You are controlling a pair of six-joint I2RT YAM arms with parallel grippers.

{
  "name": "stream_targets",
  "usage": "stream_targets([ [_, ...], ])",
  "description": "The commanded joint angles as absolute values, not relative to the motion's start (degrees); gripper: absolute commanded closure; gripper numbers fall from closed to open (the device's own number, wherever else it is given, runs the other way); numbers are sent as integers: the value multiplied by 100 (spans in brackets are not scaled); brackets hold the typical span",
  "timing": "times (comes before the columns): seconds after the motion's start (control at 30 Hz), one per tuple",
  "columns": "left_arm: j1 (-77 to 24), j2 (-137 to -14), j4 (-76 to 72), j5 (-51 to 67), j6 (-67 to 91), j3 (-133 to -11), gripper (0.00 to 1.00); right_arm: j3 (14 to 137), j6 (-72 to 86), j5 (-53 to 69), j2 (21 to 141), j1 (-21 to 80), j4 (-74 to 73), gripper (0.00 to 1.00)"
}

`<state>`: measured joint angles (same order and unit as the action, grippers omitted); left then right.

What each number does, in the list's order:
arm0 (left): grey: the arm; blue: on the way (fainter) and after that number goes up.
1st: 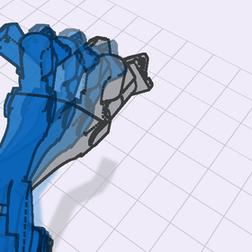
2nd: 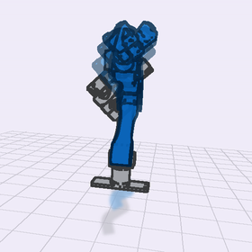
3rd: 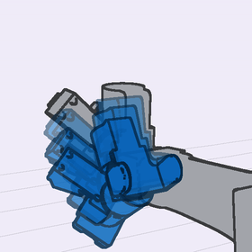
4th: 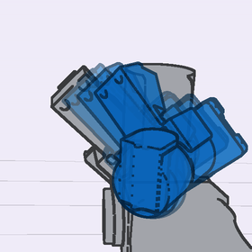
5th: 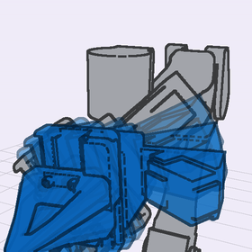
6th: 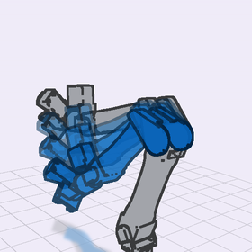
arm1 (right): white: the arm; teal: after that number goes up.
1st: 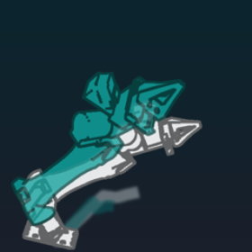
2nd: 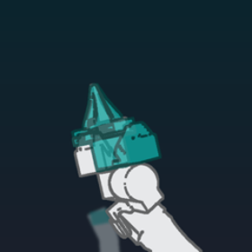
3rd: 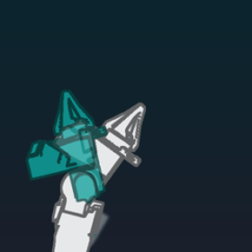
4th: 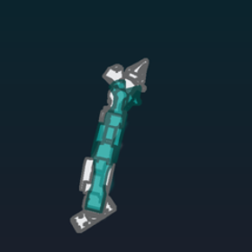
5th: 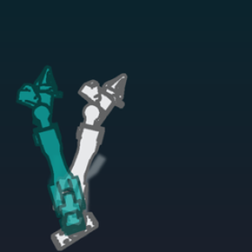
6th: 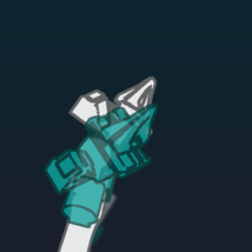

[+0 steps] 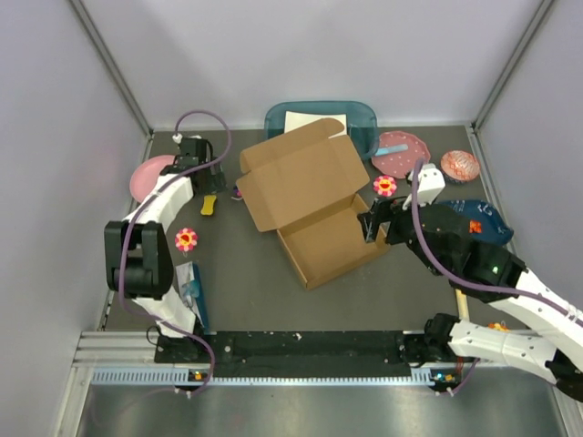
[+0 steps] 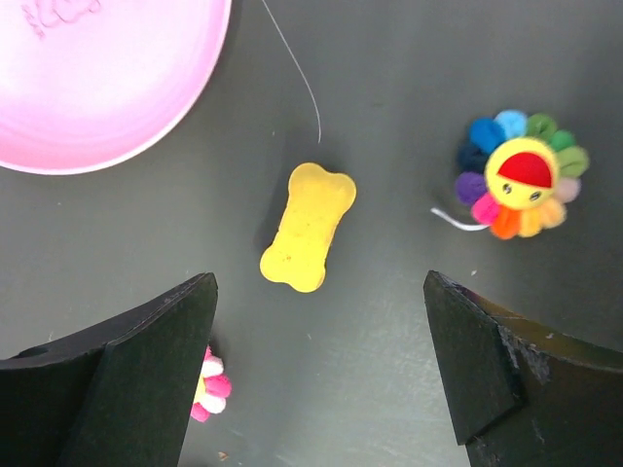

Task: Fold the paper box

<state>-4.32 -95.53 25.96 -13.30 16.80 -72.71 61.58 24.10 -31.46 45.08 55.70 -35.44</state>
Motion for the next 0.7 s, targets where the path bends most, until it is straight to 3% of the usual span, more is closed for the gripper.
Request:
stream_targets([
  [0.0,-352,-9869,2848,-923,1205,-7602,8,6416,2056,-3259,4614,5528,-3340,11],
  [0.67,-123,-11197,2479,-817,712,-7980,14,6117,2101,-3190,4544,5116,-3111,9],
])
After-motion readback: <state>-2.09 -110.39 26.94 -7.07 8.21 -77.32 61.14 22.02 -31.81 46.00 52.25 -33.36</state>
